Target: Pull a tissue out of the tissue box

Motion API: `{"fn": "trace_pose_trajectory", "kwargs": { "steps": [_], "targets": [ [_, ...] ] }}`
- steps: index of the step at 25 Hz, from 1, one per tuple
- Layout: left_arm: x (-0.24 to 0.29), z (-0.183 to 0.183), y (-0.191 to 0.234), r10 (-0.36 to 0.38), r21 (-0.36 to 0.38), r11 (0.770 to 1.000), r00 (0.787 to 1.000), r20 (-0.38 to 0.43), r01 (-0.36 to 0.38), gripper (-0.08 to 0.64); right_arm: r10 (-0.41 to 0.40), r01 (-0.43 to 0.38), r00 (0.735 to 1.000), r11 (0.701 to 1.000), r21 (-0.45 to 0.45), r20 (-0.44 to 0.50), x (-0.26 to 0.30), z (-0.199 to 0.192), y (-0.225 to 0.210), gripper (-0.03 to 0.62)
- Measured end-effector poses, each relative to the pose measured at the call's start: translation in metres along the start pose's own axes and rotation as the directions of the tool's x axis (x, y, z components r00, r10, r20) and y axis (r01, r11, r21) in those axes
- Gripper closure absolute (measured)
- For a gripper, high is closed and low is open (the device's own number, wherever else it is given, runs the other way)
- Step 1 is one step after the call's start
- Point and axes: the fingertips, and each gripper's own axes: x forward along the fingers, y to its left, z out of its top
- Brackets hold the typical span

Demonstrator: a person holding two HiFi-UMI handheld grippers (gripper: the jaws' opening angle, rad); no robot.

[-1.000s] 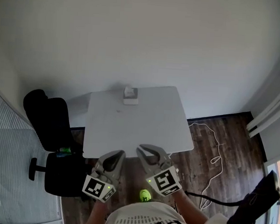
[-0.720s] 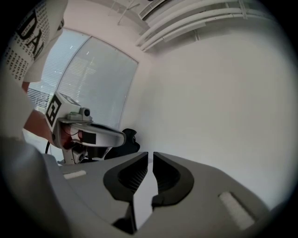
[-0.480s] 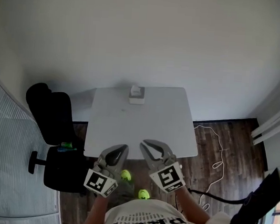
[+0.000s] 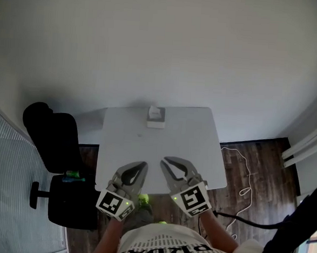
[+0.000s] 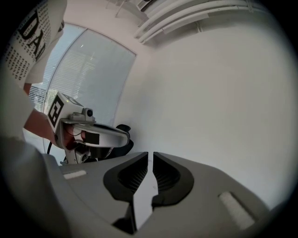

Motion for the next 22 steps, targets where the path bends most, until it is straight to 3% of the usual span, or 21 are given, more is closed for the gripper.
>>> {"fn": "trace_pose_trajectory", "kwargs": {
  "steps": [8, 22],
  "targets": [
    [0.025, 0.01, 0.068, -0.028, 0.001, 1.0, 1.0, 0.013, 0.028, 0.56, -0.04, 0.04, 0.999, 0.999, 0.015, 0.001, 0.06, 0.013, -0.026, 0.563],
    [0.054, 0.013, 0.145, -0.08, -0.025, 0.996, 0.996, 0.032, 0.08, 0.56, -0.098, 0.097, 0.994, 0.995, -0.02, -0.049, 0.13, 0.025, -0.055, 0.563]
  ]
}}
